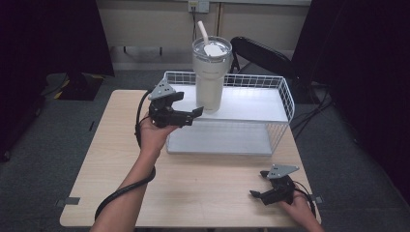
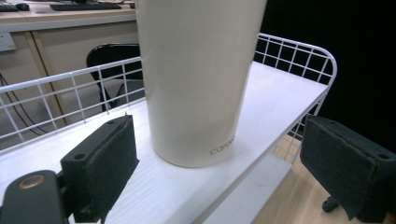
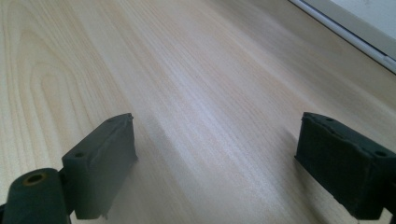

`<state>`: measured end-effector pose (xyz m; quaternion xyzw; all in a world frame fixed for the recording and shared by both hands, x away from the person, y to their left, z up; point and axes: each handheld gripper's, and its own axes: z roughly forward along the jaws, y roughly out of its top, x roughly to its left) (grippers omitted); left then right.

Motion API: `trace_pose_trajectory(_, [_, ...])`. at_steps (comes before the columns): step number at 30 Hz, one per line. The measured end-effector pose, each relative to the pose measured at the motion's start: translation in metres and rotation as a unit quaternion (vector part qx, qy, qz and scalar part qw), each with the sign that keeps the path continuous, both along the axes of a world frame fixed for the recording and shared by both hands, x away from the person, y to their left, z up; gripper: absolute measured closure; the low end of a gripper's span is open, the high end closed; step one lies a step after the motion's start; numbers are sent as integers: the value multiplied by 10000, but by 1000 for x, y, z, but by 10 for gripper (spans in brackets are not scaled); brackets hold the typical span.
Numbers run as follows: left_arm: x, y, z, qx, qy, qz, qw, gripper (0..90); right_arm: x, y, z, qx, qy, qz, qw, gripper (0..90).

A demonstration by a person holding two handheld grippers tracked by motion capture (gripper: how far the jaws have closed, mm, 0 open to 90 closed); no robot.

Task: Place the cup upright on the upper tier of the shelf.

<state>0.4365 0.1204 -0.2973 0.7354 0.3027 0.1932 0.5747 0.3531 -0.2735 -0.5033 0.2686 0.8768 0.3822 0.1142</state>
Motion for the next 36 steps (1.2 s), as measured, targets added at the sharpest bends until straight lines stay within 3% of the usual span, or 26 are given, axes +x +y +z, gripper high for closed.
trace_pose_trajectory(23, [-34, 6, -24, 73, 63, -314, 9995, 104, -1, 0, 0, -17, -3, 6, 10000, 113])
trace_pose_trajectory(26, [-37, 8, -30, 73, 100, -345, 9993, 104, -1, 0, 0, -18, -2, 6, 10000, 113])
trace_pose_trajectory(29, [-40, 11, -40, -60, 198, -413, 9989, 105, -1, 0, 0, -19, -1, 4, 10000, 113])
trace_pose_trajectory(36, [-45, 14, -58, 15, 310, -379, 9988, 134, -1, 0, 0, -19, -3, 6, 10000, 113])
